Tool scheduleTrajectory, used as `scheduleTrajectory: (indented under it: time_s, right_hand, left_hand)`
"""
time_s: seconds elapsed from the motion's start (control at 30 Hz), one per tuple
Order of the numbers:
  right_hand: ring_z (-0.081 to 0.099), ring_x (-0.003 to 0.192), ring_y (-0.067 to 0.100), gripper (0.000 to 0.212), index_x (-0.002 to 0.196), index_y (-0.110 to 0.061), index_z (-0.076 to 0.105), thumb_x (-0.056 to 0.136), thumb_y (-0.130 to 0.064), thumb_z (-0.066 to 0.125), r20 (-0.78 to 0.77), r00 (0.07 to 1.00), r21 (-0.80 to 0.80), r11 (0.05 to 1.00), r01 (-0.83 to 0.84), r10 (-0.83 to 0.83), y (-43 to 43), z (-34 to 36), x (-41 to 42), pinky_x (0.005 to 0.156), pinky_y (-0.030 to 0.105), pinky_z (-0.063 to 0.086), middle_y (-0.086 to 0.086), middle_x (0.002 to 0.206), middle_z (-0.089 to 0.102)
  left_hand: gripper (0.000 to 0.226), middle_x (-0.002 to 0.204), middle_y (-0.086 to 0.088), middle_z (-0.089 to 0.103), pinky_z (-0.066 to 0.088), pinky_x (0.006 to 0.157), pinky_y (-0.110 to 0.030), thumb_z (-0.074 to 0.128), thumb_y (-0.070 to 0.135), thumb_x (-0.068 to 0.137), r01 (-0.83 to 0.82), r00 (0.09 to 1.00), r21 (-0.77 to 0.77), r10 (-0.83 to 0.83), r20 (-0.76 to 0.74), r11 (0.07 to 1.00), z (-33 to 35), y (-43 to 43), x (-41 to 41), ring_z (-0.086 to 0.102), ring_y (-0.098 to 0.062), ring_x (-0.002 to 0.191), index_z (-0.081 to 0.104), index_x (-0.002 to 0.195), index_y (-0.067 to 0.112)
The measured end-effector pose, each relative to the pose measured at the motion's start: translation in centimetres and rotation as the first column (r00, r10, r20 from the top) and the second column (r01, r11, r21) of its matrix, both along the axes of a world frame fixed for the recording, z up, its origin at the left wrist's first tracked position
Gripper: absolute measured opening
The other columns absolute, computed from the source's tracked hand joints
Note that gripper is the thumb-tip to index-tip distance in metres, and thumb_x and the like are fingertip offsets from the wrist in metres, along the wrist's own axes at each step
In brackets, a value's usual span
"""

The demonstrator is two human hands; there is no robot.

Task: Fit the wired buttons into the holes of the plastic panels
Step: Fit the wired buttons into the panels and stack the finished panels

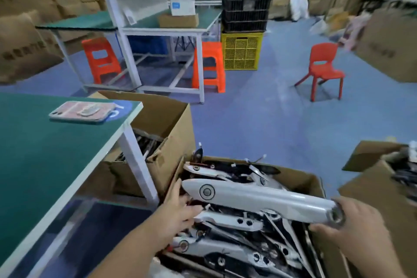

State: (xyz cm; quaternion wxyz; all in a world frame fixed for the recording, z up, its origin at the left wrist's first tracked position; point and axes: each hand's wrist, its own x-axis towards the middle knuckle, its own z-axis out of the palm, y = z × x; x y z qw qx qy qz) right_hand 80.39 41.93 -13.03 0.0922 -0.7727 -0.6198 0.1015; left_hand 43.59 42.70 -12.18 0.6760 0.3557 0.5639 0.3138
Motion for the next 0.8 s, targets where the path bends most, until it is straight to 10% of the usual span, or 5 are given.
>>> scheduleTrajectory:
  time_s: [0.2,0.53,0.67,0.8]
  right_hand:
    - [0.014,0.142,0.02,0.095,0.147,-0.036,0.018,0.071,-0.066,0.066,0.007,1.0,-0.017,1.0,0.019,-0.019,4.2,-1.7,-3.5,0.109,0.047,0.024,-0.008,0.154,0.021]
    - [0.036,0.126,0.024,0.051,0.13,-0.022,0.052,0.083,-0.033,0.069,-0.118,0.941,0.266,0.923,-0.278,0.318,4.8,3.2,-15.4,0.107,0.039,0.028,0.003,0.135,0.049]
    - [0.041,0.113,0.017,0.03,0.108,-0.025,0.064,0.081,-0.018,0.072,-0.249,0.724,0.514,0.722,-0.463,0.643,3.3,8.5,-26.1,0.091,0.02,0.034,-0.007,0.113,0.055]
    - [0.054,0.094,0.017,0.03,0.094,-0.017,0.069,0.07,0.0,0.078,-0.121,0.38,0.664,0.36,-0.656,0.917,-0.4,12.8,-38.3,0.08,0.009,0.036,-0.009,0.098,0.056]
  left_hand:
    - [0.074,0.143,-0.008,0.043,0.038,0.102,-0.029,0.06,0.008,0.092,0.128,0.899,0.065,-0.088,-0.43,0.99,0.3,-0.9,-4.3,0.04,-0.022,0.133,0.018,0.151,0.021]
    - [0.027,0.097,0.001,0.073,0.053,0.087,-0.027,0.066,0.018,0.086,0.026,0.89,0.251,0.092,-0.447,0.968,7.3,-12.0,-12.0,0.068,-0.01,0.092,0.062,0.111,0.027]
    - [0.037,0.099,-0.001,0.073,0.051,0.081,-0.017,0.07,0.032,0.072,-0.146,0.895,0.465,0.317,-0.313,0.873,11.8,-18.5,-15.7,0.069,-0.014,0.094,0.065,0.109,0.025]
    - [0.021,0.094,-0.004,0.074,0.051,0.077,-0.014,0.065,0.014,0.084,-0.458,0.712,0.583,0.669,-0.212,0.671,14.4,-26.4,-20.6,0.071,-0.017,0.088,0.067,0.105,0.018]
